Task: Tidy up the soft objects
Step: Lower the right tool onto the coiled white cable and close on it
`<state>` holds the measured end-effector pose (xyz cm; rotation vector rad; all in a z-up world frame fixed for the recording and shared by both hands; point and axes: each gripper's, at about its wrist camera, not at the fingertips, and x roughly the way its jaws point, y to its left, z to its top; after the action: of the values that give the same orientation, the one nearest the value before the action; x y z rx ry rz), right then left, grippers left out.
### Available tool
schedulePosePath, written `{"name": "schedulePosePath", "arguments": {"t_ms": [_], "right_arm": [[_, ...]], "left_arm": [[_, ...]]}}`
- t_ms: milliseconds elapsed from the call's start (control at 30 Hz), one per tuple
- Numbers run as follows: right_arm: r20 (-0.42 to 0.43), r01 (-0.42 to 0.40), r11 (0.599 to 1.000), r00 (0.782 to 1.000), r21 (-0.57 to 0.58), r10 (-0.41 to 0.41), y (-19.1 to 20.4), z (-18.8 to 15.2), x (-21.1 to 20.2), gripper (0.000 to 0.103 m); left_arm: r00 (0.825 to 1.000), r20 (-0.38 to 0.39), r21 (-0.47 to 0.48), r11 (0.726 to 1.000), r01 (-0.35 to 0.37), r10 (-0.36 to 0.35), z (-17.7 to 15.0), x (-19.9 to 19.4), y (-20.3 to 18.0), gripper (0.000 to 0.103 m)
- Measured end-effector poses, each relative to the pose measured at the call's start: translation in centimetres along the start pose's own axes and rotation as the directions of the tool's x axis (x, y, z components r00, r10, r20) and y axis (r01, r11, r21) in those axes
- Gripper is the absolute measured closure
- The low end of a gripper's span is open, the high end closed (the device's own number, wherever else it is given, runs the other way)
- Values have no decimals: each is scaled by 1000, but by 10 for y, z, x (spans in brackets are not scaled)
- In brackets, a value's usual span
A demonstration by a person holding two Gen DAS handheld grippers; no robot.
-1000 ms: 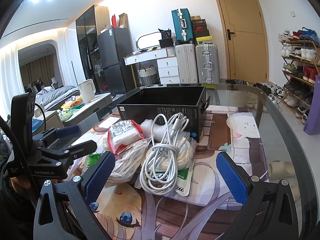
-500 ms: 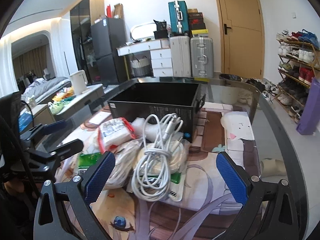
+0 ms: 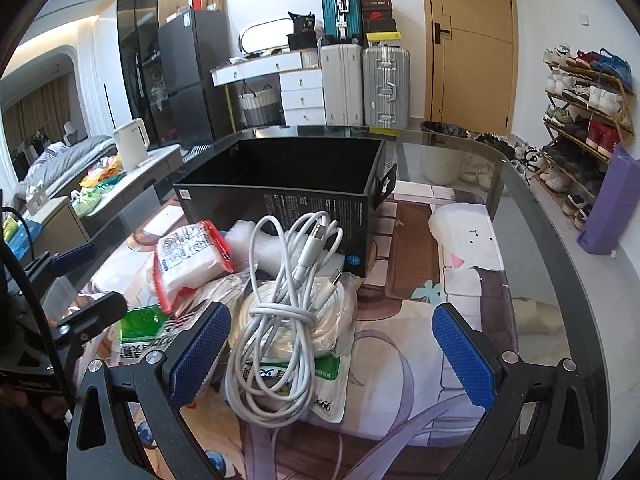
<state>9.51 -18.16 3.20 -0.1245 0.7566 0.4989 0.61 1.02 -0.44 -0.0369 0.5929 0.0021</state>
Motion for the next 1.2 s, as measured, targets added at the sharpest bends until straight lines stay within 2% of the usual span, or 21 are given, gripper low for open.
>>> {"name": "schedulePosePath", "arguments": {"t_ms": [233, 433, 567, 700, 967, 1033, 1200], "right_arm": [[-46, 53, 999, 998, -4, -53, 0, 3, 15, 0], [-31, 67, 997, 997, -28, -68, -1, 3, 15, 1], [-34, 55, 998, 998, -38, -56, -2, 2, 12, 6], [-47, 19, 999, 999, -37, -20, -2, 3, 14, 16], [-55, 8, 999, 998, -53, -11, 8, 14, 19, 19], [-62, 24, 997, 998, -70, -29, 12, 15, 23, 30], [-65, -15, 999, 998, -47, 12, 12, 14, 22, 44]], "left_arm": [[1000, -6, -10, 1000, 1, -1, 0, 1, 4, 0], [1000, -12, -12, 1000, -1, 1, 0, 3, 5, 0], [1000, -12, -12, 1000, 1, -1, 1, 3, 6, 0], [1000, -14, -13, 1000, 0, -1, -1, 4, 6, 0], [1000, -14, -14, 1000, 0, 0, -1, 4, 6, 0], [1000, -14, -13, 1000, -1, 1, -1, 4, 6, 0], [1000, -14, -16, 1000, 0, 0, -1, 4, 6, 0]]}}
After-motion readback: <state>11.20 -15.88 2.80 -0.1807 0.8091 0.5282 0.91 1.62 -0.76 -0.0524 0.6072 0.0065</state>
